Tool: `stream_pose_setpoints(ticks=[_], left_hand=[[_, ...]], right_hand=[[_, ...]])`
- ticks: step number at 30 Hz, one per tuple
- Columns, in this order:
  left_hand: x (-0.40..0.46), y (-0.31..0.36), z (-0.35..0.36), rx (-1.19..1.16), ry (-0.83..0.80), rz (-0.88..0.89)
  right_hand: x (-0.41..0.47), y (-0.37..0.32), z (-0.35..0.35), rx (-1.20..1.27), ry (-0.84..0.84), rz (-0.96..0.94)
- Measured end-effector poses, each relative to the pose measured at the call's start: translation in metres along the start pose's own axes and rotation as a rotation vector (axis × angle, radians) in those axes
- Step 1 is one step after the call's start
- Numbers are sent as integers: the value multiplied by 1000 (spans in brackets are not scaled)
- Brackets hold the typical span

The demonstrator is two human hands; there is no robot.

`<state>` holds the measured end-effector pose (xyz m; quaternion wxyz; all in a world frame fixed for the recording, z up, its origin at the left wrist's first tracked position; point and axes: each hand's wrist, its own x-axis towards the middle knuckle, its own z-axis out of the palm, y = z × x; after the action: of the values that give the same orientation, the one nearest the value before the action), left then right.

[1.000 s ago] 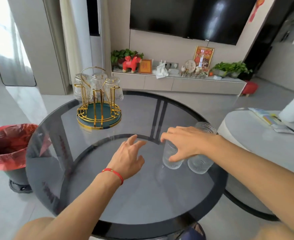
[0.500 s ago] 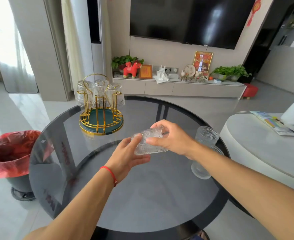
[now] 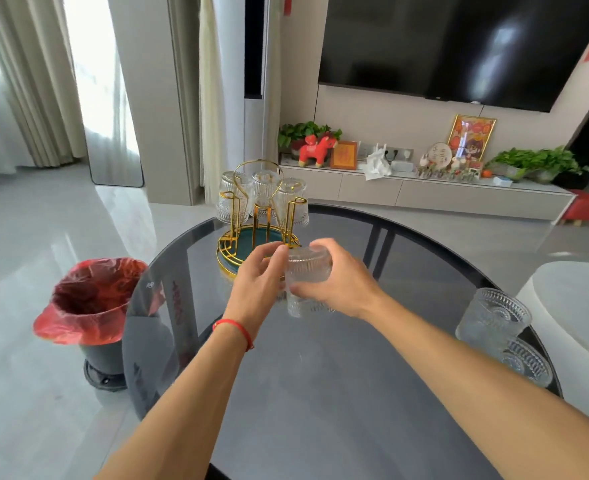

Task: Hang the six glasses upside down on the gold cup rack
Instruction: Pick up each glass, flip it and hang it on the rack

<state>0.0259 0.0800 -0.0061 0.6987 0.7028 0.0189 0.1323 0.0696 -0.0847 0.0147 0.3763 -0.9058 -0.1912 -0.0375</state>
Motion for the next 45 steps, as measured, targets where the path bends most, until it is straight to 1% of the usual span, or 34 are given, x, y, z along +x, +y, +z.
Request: stream_pose_setpoints(ticks=[1, 3, 5, 6, 8, 10, 13, 16, 22, 28, 36, 41, 45], left_hand=[[6, -4, -4, 89, 24, 24], [16, -18, -9, 415, 38, 90], [23, -34, -11, 759, -17, 117], [26, -43, -13, 888, -55, 110], [30, -55, -20, 1047, -122, 100], [34, -62, -27, 1114, -157, 102], [38, -64, -30, 1139, -184, 110], [40, -62, -27, 1088, -156, 112], [41, -62, -26, 1068, -166, 88], [42, -62, -25, 1072, -175, 91], [45, -61, -20, 1051, -147, 69], [46, -62, -20, 1063, -156, 57], [43, -61, -19, 1085, -180, 21]], right_hand=[[9, -3, -1, 8, 53, -1], [27, -10, -8, 49, 175, 1], [46, -19, -18, 100, 286, -10], [56, -24, -24, 122, 324, -23], [73, -34, -33, 152, 379, -36], [89, -40, -38, 187, 422, -33], [108, -45, -32, 242, 457, -4], [119, -45, -18, 213, 461, 9], [135, -42, 5, 117, 380, -16], [142, -31, 18, 80, 332, -9], [131, -15, 28, -107, 279, -13], [127, -12, 30, -193, 225, -54], [123, -10, 27, -181, 152, -44]])
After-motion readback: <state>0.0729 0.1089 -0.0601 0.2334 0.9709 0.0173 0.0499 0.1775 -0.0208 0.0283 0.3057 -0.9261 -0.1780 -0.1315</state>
